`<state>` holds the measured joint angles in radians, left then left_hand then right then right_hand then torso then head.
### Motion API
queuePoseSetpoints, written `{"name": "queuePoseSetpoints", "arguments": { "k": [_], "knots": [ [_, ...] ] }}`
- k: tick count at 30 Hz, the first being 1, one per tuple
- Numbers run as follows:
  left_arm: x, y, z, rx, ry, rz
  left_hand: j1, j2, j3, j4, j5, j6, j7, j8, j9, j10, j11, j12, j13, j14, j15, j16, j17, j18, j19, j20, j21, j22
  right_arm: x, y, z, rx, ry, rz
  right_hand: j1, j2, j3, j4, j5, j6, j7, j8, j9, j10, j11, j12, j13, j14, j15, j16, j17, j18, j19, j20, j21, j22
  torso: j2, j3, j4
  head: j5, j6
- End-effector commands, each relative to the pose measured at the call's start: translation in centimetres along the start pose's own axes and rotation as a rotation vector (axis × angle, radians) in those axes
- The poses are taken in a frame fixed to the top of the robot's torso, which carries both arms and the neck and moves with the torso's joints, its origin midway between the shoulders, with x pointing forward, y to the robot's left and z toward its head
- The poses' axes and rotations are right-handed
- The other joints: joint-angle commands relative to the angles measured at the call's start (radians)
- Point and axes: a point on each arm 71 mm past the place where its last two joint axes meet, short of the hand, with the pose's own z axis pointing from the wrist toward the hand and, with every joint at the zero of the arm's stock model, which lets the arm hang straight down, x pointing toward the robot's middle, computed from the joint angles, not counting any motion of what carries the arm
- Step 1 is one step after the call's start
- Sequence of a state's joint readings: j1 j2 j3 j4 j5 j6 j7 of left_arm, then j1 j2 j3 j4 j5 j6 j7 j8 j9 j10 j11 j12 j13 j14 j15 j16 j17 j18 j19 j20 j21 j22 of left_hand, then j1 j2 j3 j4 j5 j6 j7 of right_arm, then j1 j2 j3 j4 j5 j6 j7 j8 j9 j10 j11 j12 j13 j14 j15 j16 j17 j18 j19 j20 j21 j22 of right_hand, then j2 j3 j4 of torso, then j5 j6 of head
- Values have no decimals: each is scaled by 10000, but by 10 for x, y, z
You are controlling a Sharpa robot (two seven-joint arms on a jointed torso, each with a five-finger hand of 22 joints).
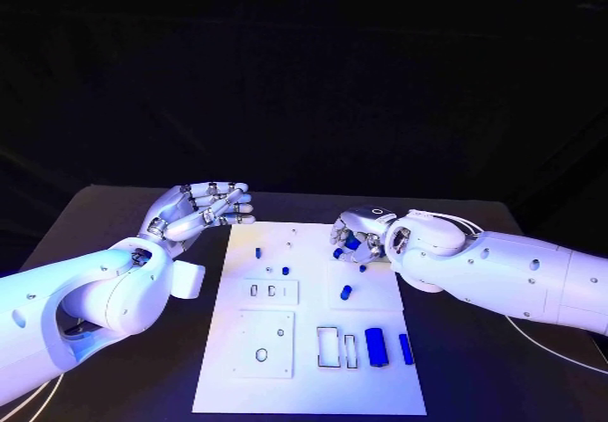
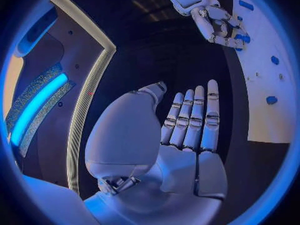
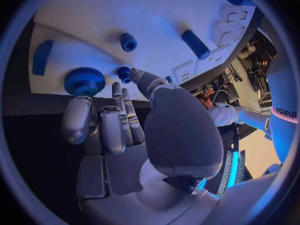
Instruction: Assemble the parts on the task board
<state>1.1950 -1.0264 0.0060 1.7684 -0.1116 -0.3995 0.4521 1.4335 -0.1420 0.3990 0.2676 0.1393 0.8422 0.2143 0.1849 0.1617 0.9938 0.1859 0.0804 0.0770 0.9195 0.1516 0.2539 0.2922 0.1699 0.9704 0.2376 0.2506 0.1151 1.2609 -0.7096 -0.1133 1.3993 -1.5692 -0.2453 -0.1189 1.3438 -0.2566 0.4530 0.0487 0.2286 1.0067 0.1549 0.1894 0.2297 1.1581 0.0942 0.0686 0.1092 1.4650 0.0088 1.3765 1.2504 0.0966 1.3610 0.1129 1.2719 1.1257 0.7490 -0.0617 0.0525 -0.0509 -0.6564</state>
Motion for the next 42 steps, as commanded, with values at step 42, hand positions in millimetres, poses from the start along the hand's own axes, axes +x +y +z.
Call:
{"name": "queuePoseSetpoints", "arguments": {
  "k": [42],
  "knots": [
    [1, -3, 2, 138, 133, -134, -54, -49, 86, -20, -52, -76, 304, 28, 17, 2, 67, -62, -11, -101, -14, -69, 46, 101, -56, 54, 37, -11, -10, 13, 4, -55, -1309, 2, 739, 656, 1495, -554, -378, 1055, -311, 854, 905, 1569, -452, 388, 548, 523, -347, 446, 262, -244, 308, -319, 760, 1107, 104, -5, 28, 39, 3]
  ]
}}
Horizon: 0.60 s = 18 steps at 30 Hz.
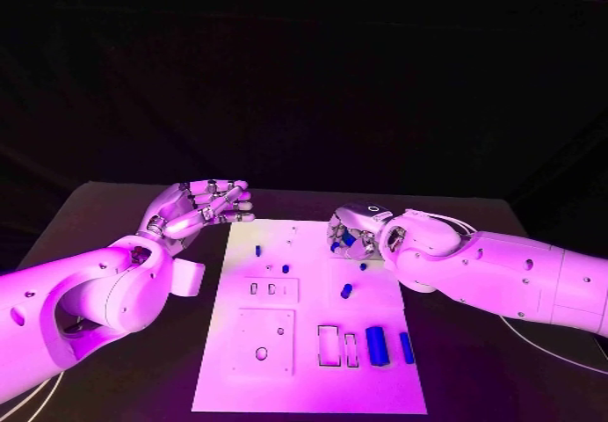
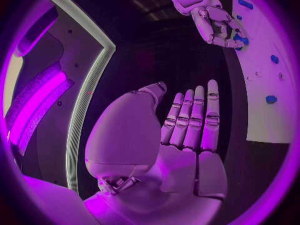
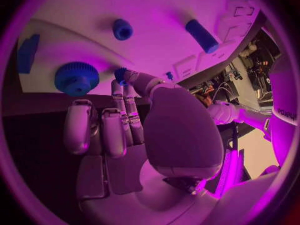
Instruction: Assemble the parts on the task board
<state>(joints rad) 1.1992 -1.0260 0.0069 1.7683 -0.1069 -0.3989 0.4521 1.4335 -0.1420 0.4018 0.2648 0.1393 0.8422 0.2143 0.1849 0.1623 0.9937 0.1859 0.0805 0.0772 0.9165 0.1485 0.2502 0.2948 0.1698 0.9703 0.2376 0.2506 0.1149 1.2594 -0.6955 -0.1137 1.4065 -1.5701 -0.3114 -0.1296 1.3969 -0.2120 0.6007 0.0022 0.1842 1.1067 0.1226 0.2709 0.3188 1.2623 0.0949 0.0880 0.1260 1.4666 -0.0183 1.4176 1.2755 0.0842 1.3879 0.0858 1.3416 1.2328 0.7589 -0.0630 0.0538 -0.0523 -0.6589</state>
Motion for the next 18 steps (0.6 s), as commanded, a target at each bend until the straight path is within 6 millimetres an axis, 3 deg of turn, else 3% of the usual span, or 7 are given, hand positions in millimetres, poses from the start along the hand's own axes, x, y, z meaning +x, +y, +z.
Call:
{"name": "queuePoseSetpoints", "arguments": {
  "k": [1, 8, 12, 16, 18],
  "knots": [
    [1, -1, 1, 106, 127, -105, -54, -49, 58, 8, -51, -75, 304, 29, 11, 3, 67, -63, -13, -72, 16, -32, 20, 102, -56, 54, 37, -8, -8, 6, 3, 28, -754, -148, 206, 213, 23, -93, 67, 54, 13, 42, 19, 529, -459, 194, 385, 508, -76, 39, 20, -122, 43, -50, 72, 48, 5, 13, 12, 78, 49],
    [-1, -1, 2, 106, 80, -113, -53, -48, 59, 8, -51, -76, 304, 29, 11, 3, 67, -63, -13, -72, 16, -32, 21, 103, -56, 54, 37, -8, -16, 22, 18, -94, -1345, -233, 207, 205, 62, -145, 74, 24, 20, 43, 49, 515, -452, 184, 409, 511, -78, 49, 30, -127, 48, -59, 93, 79, 14, -2, 23, 138, 152],
    [-2, -1, 2, 92, 62, -135, -45, -44, 68, -1, -48, -79, 304, 28, 12, 1, 69, -67, -14, -75, 17, -31, 28, 104, -55, 54, 40, -7, -19, 28, 26, -147, -1593, -256, 204, 220, 91, -167, 78, 19, 23, 50, 69, 519, -451, 185, 426, 525, -77, 90, 102, -147, 93, -62, 158, 176, 20, -5, 60, 127, 157],
    [-1, 0, 2, 82, 66, -156, -45, -44, 68, -1, -48, -79, 304, 28, 12, 1, 69, -67, -14, -75, 17, -31, 28, 104, -55, 54, 40, -7, -20, 35, 35, -235, -1730, -277, 201, 219, 94, -171, 77, 18, 24, 51, 73, 519, -450, 185, 429, 529, -76, 100, 120, -152, 106, -62, 174, 201, 35, -11, 35, 174, 179],
    [-1, 0, 3, 80, 95, -176, -45, -44, 68, -1, -48, -79, 304, 28, 12, 1, 69, -67, -14, -75, 17, -31, 28, 104, -55, 54, 40, -7, -19, 39, 39, -283, -1767, -282, 201, 219, 94, -171, 77, 18, 24, 51, 73, 519, -450, 185, 429, 529, -76, 100, 120, -152, 106, -62, 174, 201, 50, -18, 53, 172, 212]
  ]
}}
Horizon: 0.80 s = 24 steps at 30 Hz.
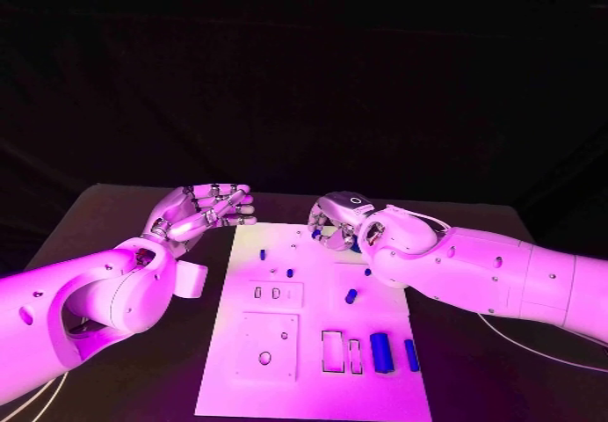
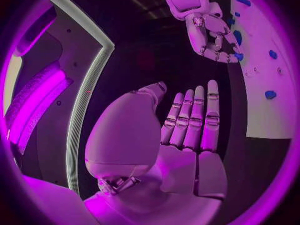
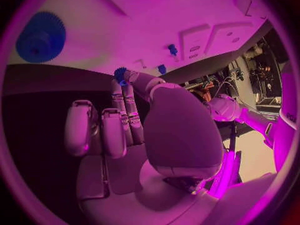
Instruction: Assemble the parts on the task board
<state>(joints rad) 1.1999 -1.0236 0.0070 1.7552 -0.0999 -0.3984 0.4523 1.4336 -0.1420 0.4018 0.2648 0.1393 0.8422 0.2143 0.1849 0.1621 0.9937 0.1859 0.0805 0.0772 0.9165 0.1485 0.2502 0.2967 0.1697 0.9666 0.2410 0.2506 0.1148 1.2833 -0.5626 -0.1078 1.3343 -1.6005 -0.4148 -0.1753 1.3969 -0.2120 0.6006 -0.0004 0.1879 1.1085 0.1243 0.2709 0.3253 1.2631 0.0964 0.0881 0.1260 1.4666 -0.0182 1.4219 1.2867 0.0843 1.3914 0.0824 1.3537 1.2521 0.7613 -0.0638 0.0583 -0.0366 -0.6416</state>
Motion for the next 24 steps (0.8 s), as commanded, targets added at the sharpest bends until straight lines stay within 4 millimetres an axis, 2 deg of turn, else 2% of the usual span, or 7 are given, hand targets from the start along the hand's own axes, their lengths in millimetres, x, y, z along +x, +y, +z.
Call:
{"name": "queuePoseSetpoints", "arguments": {
  "k": [1, 5, 12, 16, 19, 24],
  "knots": [
    [4, -1, 1, 108, 228, -178, -45, -44, 69, -1, -48, -79, 304, 28, 14, 1, 69, -68, -14, -75, 17, -31, 9, 105, -18, 20, 40, -6, -2, 4, 6, -10, -426, -137, 201, 222, 107, -158, 41, -3, 8, 54, 18, 510, -464, 185, 437, 530, -77, 61, 8, -151, 64, -28, 48, 0, 33, -11, 15, 15, 72],
    [5, -2, 2, 123, 280, -203, -45, -44, 69, -1, -48, -79, 304, 28, 14, 1, 69, -68, -14, -75, 17, -31, 9, 105, -18, 20, 40, -6, -1, 8, 11, -30, -472, -151, 201, 222, 107, -158, 41, -3, 8, 54, 18, 510, -464, 185, 437, 530, -77, 61, 8, -151, 64, -28, 48, 0, 47, -15, 46, 33, 34],
    [7, -2, 3, 156, 348, -233, -34, -42, 82, -15, -47, -83, 302, 28, 15, 1, 69, -74, -14, -81, 18, -29, 25, 106, -17, 22, 46, -5, 1, 8, 20, -16, -600, -222, 202, 225, 131, -184, 42, -13, 9, 58, 34, 507, -462, 182, 451, 534, -76, 71, 20, -152, 64, -30, 56, 12, 66, -57, 122, -21, 51],
    [8, -3, 4, 168, 381, -247, -34, -42, 82, -15, -47, -83, 302, 28, 15, 1, 69, -74, -14, -81, 18, -29, 25, 106, -17, 22, 46, -5, 2, 8, 23, -3, -616, -231, 202, 225, 131, -184, 42, -13, 9, 58, 34, 507, -462, 182, 451, 534, -76, 71, 20, -152, 64, -30, 56, 12, 69, -62, 139, -6, 57],
    [9, -3, 5, 176, 397, -252, -34, -42, 82, -15, -47, -83, 302, 28, 15, 1, 69, -74, -14, -81, 18, -29, 25, 106, -17, 22, 46, -5, 4, 9, 25, -11, -619, -217, 197, 229, 147, -198, 42, -21, 13, 59, 47, 501, -459, 178, 461, 535, -75, 75, 22, -154, 67, -30, 66, 26, 86, -46, 129, 34, 60],
    [9, -4, 5, 189, 399, -246, -34, -42, 82, -15, -47, -83, 302, 28, 15, 1, 69, -74, -14, -81, 18, -29, 25, 106, -17, 22, 46, -5, 6, 9, 28, 37, -565, -238, 197, 229, 147, -198, 42, -21, 13, 59, 47, 501, -459, 178, 461, 535, -75, 75, 22, -154, 67, -30, 66, 26, 84, -56, 113, 77, 60]
  ]
}}
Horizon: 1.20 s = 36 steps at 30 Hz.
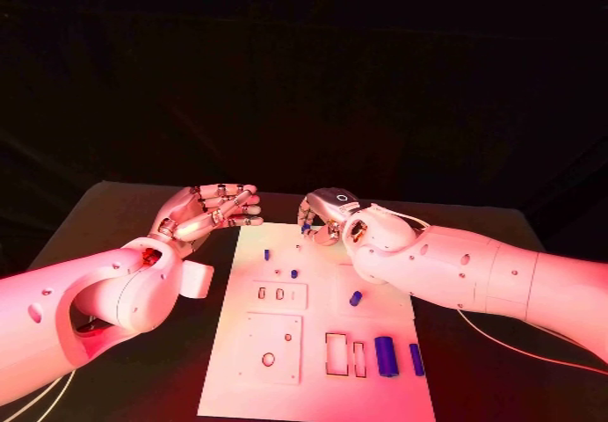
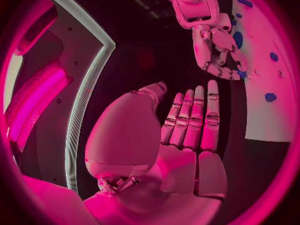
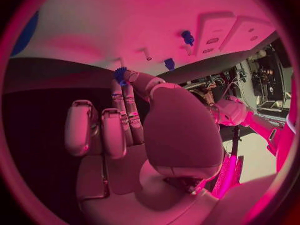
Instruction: Assemble the parts on the task board
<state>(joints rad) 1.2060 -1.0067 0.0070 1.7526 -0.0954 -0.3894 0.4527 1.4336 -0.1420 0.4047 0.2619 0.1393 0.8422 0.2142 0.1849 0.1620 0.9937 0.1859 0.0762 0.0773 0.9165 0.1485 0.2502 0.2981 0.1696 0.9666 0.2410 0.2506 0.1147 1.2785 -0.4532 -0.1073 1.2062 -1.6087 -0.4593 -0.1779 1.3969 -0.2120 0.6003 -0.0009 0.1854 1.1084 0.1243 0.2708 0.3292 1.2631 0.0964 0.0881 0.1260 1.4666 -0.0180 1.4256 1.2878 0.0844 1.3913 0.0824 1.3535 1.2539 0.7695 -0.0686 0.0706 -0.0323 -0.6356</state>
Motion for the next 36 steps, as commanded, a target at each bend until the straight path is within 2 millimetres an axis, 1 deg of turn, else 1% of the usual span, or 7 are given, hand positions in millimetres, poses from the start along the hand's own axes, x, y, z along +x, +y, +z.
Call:
{"name": "queuePoseSetpoints", "arguments": {
  "k": [1, 15, 18, 22, 27, 30, 36],
  "knots": [
    [3, -2, 1, 138, 210, -120, -34, -42, 53, 14, -47, -83, 303, 28, 17, 1, 69, -32, -15, -82, 18, -29, 10, 107, -17, 22, 46, -5, 0, 0, 2, -81, -79, -98, 197, 229, 149, -193, 67, -20, 13, 60, 8, 502, -458, 178, 461, 535, -76, 38, 11, -155, 67, -30, 68, 8, 4, -11, -13, 46, -6],
    [3, -4, 3, 159, 268, -138, -34, -42, 53, 14, -47, -83, 303, 28, 17, 1, 69, -32, -15, -82, 18, -29, 10, 107, -17, 22, 46, -5, 7, 1, 3, -26, 265, -89, 167, 232, 173, -214, 63, -42, 23, 62, 34, 488, -450, 169, 482, 535, -69, 42, 7, -147, 40, -28, 49, -19, 6, 5, -35, 82, -57],
    [3, -4, 3, 151, 275, -146, -29, -47, 68, -3, -49, -92, 301, 28, 20, 1, 70, -42, -16, -95, 20, -26, 37, 108, -21, 26, 53, -4, 8, 2, 2, -30, 318, -80, 167, 232, 173, -214, 63, -42, 23, 62, 34, 488, -450, 169, 482, 535, -69, 42, 7, -147, 40, -28, 49, -19, -1, -8, -22, 70, -55],
    [3, -4, 3, 145, 277, -147, -29, -47, 68, -3, -49, -92, 301, 28, 20, 1, 70, -42, -16, -95, 20, -26, 37, 108, -21, 26, 53, -4, 8, 2, 1, -46, 350, -64, 167, 232, 173, -214, 63, -42, 23, 62, 34, 488, -450, 169, 482, 535, -69, 42, 7, -147, 40, -28, 49, -19, 4, -7, -9, 68, -75],
    [2, -4, 3, 118, 271, -164, -29, -47, 68, -3, -49, -92, 301, 28, 20, 1, 70, -42, -16, -95, 20, -26, 37, 108, -21, 26, 53, -4, 9, 3, 0, -38, 386, -53, 152, 229, 176, -221, 60, -45, 24, 66, 45, 488, -448, 169, 492, 532, -67, 37, -7, -145, 30, -26, 42, -28, 12, 4, -42, 96, -61],
    [3, -4, 3, 92, 312, -208, -34, -52, 70, -5, -51, -98, 302, 27, 20, -1, 71, -47, -17, -101, 21, -26, 47, 108, -23, 27, 55, -4, 9, 4, 0, -46, 384, -42, 145, 230, 177, -221, 60, -45, 25, 68, 49, 488, -448, 169, 494, 530, -66, 32, -18, -140, 18, -25, 29, -48, 15, -5, -36, 99, -64],
    [3, -4, 3, 63, 347, -242, -34, -52, 70, -5, -51, -98, 302, 27, 20, -1, 71, -47, -17, -101, 21, -26, 47, 108, -23, 27, 55, -4, 9, 5, 0, -52, 346, -23, 145, 230, 177, -221, 60, -45, 25, 68, 49, 488, -448, 169, 494, 530, -66, 32, -18, -140, 18, -25, 29, -48, 26, 3, -16, 97, -64]
  ]
}}
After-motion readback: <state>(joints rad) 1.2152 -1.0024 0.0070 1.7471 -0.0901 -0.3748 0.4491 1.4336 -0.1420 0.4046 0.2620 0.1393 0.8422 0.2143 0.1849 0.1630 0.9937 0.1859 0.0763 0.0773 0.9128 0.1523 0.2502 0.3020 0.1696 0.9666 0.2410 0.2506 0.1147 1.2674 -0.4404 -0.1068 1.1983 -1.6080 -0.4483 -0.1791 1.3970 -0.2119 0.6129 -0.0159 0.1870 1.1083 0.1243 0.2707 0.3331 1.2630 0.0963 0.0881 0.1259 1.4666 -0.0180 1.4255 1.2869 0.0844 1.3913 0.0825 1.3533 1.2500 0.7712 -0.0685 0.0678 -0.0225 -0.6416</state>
